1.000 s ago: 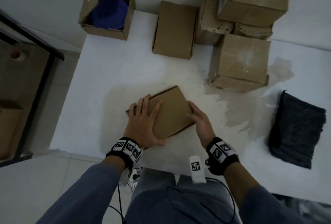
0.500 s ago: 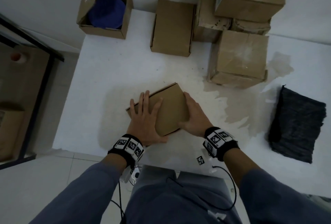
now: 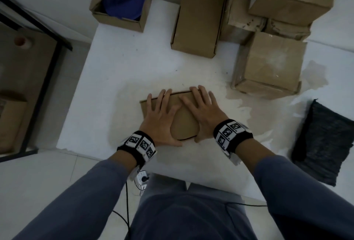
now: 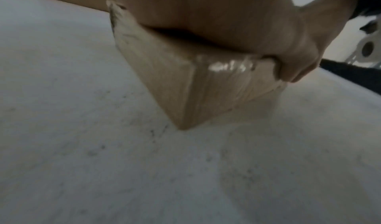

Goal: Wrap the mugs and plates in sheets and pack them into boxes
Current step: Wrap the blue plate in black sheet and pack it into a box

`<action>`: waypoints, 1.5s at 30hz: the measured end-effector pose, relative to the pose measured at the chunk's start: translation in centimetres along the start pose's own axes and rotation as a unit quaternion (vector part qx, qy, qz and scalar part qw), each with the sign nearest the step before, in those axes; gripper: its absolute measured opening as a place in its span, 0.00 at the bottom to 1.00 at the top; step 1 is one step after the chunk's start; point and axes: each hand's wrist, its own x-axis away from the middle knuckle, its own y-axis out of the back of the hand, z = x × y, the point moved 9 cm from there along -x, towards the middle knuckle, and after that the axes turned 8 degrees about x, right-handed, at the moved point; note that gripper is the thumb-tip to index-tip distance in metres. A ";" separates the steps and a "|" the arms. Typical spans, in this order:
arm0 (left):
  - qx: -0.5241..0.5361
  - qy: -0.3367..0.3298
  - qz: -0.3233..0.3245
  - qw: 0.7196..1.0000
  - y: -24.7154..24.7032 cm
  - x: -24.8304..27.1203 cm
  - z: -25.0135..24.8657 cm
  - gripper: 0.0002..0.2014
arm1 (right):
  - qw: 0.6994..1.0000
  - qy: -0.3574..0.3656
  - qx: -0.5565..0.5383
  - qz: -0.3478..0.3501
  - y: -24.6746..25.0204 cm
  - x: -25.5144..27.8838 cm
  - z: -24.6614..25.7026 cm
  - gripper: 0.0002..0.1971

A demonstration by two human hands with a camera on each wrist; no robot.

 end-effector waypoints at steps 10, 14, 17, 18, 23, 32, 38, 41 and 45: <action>-0.012 -0.019 -0.006 1.000 -0.1 -0.3 -0.4 0.59 | 0.998 -0.006 -0.049 -0.024 0.0 -0.3 0.1 0.69; 0.021 0.031 -0.027 0.999 0.1 0.1 -0.5 0.58 | 1.000 0.026 -0.003 -0.002 0.6 -0.9 -0.3 0.72; 0.091 0.150 -0.061 0.983 1.0 0.4 0.1 0.56 | 0.998 0.015 0.035 -0.049 3.2 -1.8 -1.8 0.59; 0.120 0.177 -0.066 0.975 1.2 0.5 0.8 0.54 | 0.996 -0.033 0.006 -0.085 4.1 -1.5 -3.0 0.52; 0.465 0.260 -0.117 0.838 0.3 1.3 6.7 0.47 | 0.849 -0.304 -0.396 -0.170 0.4 2.3 -6.8 0.29; 0.456 0.193 -0.154 0.855 2.2 1.5 5.0 0.33 | 0.809 -0.268 -0.503 -0.141 -0.7 2.6 -3.0 0.42; 0.453 0.137 -0.254 0.843 12.0 -5.6 6.1 0.35 | 0.778 -0.288 -0.507 -0.234 7.6 -1.1 -10.0 0.39; 0.438 0.063 -0.260 0.858 15.6 -10.8 5.2 0.34 | 0.790 -0.304 -0.477 -0.236 10.4 -3.3 -13.3 0.40; 0.328 -0.010 -0.133 0.935 13.8 -15.2 3.7 0.44 | 0.884 -0.270 -0.331 -0.190 11.7 -5.0 -12.6 0.41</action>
